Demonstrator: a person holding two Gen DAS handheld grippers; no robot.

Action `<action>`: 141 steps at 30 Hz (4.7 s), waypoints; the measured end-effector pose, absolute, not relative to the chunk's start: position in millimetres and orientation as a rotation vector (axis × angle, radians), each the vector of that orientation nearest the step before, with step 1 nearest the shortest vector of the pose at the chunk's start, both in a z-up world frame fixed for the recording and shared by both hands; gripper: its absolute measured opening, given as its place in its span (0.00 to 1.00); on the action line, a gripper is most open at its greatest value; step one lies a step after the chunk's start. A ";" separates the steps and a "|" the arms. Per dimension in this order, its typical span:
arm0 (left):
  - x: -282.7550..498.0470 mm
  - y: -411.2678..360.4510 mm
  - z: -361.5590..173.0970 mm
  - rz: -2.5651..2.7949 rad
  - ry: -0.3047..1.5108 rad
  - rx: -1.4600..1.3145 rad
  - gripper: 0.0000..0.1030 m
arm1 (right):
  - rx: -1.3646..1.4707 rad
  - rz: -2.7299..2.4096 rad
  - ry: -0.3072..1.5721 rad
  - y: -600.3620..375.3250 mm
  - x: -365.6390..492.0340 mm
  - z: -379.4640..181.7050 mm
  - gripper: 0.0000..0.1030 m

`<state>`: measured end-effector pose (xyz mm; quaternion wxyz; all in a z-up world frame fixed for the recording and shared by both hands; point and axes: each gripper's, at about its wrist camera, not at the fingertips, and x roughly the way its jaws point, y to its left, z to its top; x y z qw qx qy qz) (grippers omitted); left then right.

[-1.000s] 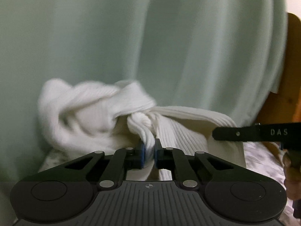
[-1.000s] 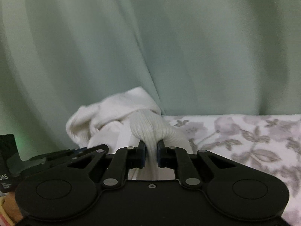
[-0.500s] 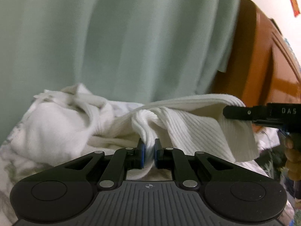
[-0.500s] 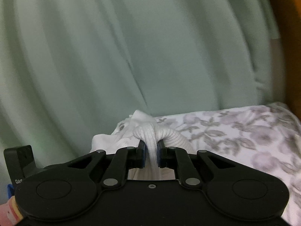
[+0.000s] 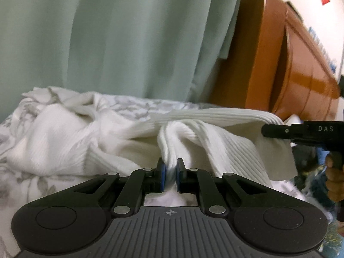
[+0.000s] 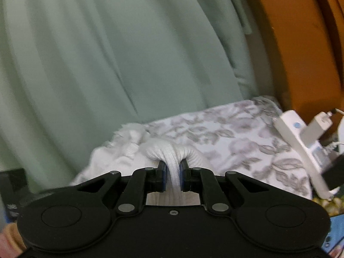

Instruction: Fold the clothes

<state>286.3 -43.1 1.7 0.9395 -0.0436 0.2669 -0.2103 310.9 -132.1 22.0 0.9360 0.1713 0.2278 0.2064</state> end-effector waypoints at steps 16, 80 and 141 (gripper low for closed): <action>265.6 -29.2 14.4 -0.322 0.493 -0.015 0.21 | 0.204 0.347 0.551 -128.8 298.6 13.2 0.29; 378.5 -15.0 -17.0 -0.029 0.448 0.092 0.41 | -0.029 0.543 0.705 98.6 540.6 20.8 0.36; 273.9 85.6 26.4 0.237 0.297 -0.226 0.06 | 0.388 0.110 0.184 -163.5 345.7 68.7 0.14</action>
